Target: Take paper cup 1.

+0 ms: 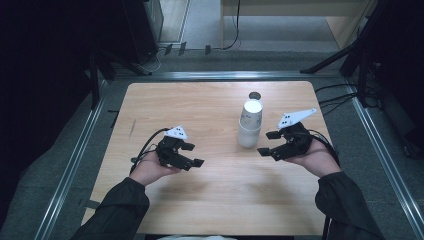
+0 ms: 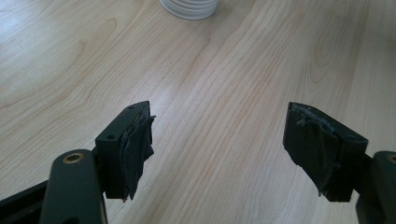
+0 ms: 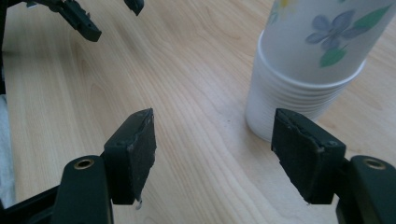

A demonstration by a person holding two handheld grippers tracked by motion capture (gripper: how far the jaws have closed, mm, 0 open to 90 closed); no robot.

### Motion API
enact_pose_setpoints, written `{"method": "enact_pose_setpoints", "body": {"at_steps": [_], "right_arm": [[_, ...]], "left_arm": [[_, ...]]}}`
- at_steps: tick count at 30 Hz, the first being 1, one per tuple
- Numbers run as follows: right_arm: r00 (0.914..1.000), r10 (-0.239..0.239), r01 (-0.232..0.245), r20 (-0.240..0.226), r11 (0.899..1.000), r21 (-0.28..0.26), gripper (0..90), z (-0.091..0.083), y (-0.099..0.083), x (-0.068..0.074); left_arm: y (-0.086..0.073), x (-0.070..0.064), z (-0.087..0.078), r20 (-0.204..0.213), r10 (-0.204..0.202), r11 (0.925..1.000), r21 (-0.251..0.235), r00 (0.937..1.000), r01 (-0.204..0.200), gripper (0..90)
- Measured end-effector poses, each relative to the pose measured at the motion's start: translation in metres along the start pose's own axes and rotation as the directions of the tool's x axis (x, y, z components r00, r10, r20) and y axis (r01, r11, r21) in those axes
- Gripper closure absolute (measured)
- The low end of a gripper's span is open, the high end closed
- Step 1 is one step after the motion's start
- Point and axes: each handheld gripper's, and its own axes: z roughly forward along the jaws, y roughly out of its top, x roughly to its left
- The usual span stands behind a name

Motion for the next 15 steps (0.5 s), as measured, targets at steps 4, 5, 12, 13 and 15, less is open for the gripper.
{"method": "enact_pose_setpoints", "body": {"at_steps": [4, 5, 12, 13, 15], "right_arm": [[0.9998, -0.014, 0.014, 0.012, 1.0, 0.025, 30.5, -0.004, 0.007, -0.006], [0.9995, -0.025, 0.025, 0.02, 0.999, 0.043, 30.5, -0.006, 0.012, -0.011], [0.9988, -0.03, 0.028, 0.038, 0.998, 0.055, 29.5, -0.009, 0.026, -0.026], [0.9988, -0.027, 0.025, 0.039, 0.998, 0.062, 29.4, -0.008, 0.03, -0.031], [0.9991, -0.026, 0.024, 0.034, 0.998, 0.063, 29.5, -0.007, 0.032, -0.034]], "left_arm": [[0.0, 0.0, 0.001, 0.011, 0.004, 1.0, 0.001, 0.9999, -0.004, 24.3], [0.001, -0.001, 0.002, 0.013, 0.006, 1.0, 0.002, 0.9999, -0.006, 24.3], [0.001, -0.002, 0.003, 0.02, 0.018, 0.9998, 0.01, 0.9996, -0.018, 24.3], [0.001, -0.002, 0.003, 0.022, 0.019, 0.9998, 0.01, 0.9996, -0.019, 24.3], [0.001, -0.002, 0.003, 0.026, 0.023, 0.9997, 0.012, 0.9994, -0.023, 24.4]]}}
